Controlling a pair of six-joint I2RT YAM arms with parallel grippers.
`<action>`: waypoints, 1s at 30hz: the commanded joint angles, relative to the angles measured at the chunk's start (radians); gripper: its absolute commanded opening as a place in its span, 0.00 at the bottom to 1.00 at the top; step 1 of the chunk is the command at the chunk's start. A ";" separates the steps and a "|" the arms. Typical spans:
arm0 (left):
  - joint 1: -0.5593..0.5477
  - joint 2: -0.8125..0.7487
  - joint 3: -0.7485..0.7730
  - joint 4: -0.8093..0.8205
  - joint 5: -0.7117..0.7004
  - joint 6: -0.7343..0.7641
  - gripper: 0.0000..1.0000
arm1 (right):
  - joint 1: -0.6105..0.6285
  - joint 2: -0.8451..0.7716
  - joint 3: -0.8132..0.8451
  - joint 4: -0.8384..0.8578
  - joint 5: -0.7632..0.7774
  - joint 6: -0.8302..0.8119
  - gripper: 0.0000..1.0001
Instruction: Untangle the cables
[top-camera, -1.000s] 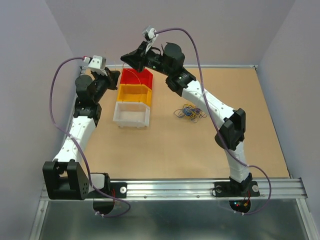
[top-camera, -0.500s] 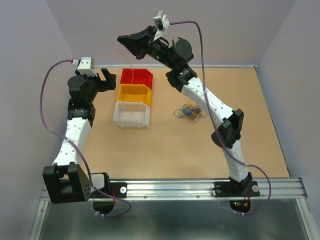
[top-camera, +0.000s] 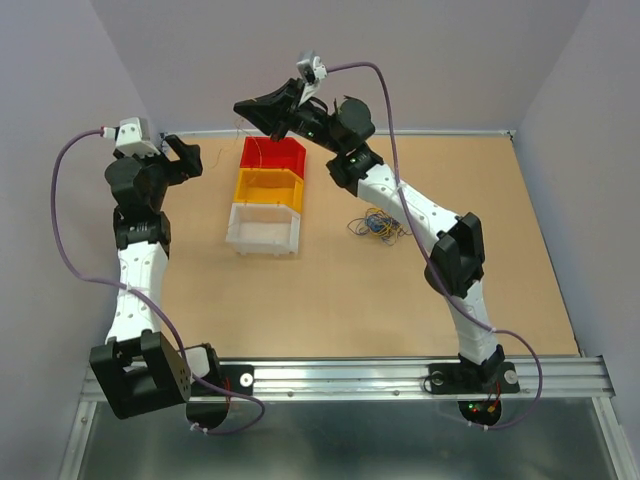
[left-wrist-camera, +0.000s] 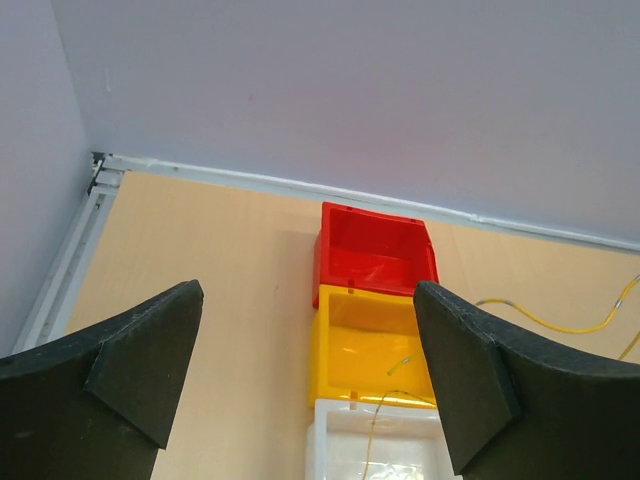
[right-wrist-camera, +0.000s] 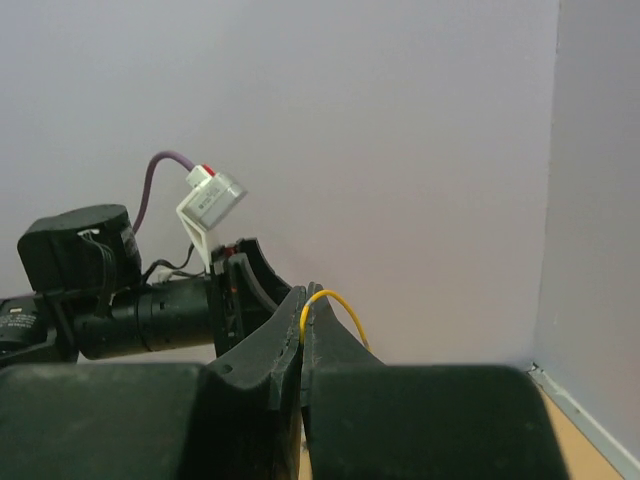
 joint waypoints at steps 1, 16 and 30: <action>0.021 -0.034 -0.010 0.077 0.033 -0.030 0.99 | -0.007 -0.028 -0.035 0.096 -0.024 0.007 0.01; 0.041 0.011 -0.038 0.151 0.148 -0.044 0.98 | -0.008 -0.315 -0.625 0.172 0.133 -0.091 0.01; 0.043 0.034 -0.058 0.200 0.167 -0.035 0.97 | -0.020 -0.151 -0.707 0.135 0.026 0.030 0.00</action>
